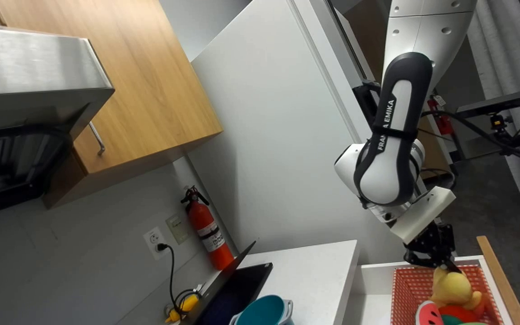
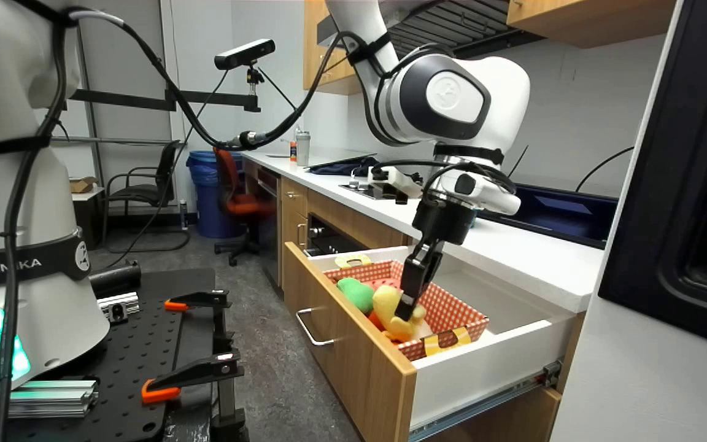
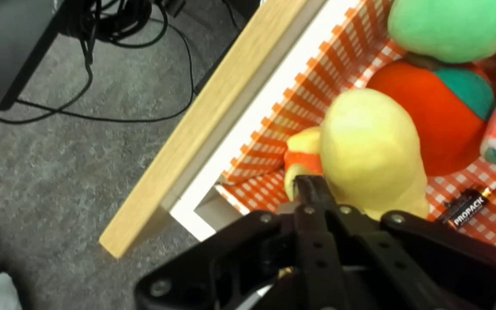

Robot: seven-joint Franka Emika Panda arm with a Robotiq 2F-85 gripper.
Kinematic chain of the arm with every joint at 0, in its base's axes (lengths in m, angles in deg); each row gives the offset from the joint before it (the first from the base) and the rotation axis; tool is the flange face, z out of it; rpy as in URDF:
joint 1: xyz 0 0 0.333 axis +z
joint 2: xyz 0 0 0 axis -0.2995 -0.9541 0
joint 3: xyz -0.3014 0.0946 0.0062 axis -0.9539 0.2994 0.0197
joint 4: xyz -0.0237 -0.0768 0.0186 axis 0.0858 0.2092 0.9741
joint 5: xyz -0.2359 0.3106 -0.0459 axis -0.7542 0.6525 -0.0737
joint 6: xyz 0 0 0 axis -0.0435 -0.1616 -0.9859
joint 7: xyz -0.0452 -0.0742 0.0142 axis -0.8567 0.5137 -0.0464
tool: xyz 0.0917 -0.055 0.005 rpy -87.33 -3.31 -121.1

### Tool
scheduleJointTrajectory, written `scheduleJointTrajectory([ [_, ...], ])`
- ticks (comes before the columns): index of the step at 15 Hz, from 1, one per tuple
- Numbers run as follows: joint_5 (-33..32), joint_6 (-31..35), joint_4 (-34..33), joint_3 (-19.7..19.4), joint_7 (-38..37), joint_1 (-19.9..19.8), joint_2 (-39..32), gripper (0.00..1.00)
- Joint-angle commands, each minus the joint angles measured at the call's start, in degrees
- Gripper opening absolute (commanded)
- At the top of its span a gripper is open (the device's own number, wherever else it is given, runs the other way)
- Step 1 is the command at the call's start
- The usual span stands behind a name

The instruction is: Open the top drawer of the cabinet to the right.

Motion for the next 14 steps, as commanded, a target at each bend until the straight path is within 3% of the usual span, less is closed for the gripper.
scheduleJointTrajectory([
  [1, -5.4, 9.2, 2.1, -1.8, 4.3, 1.4, 0.3, 0.00],
  [4, -9.3, 17.4, 3.3, -2.9, 7.5, 1.7, -0.1, 0.00],
  [5, -11.1, 14.0, 9.1, -2.6, 5.9, 5.1, 10.0, 0.00],
  [10, -15.2, 11.6, 6.6, -0.2, 9.9, 6.3, 15.9, 0.00],
  [14, -13.5, 11.6, 7.4, 2.9, 16.7, 5.5, 20.3, 0.00],
])
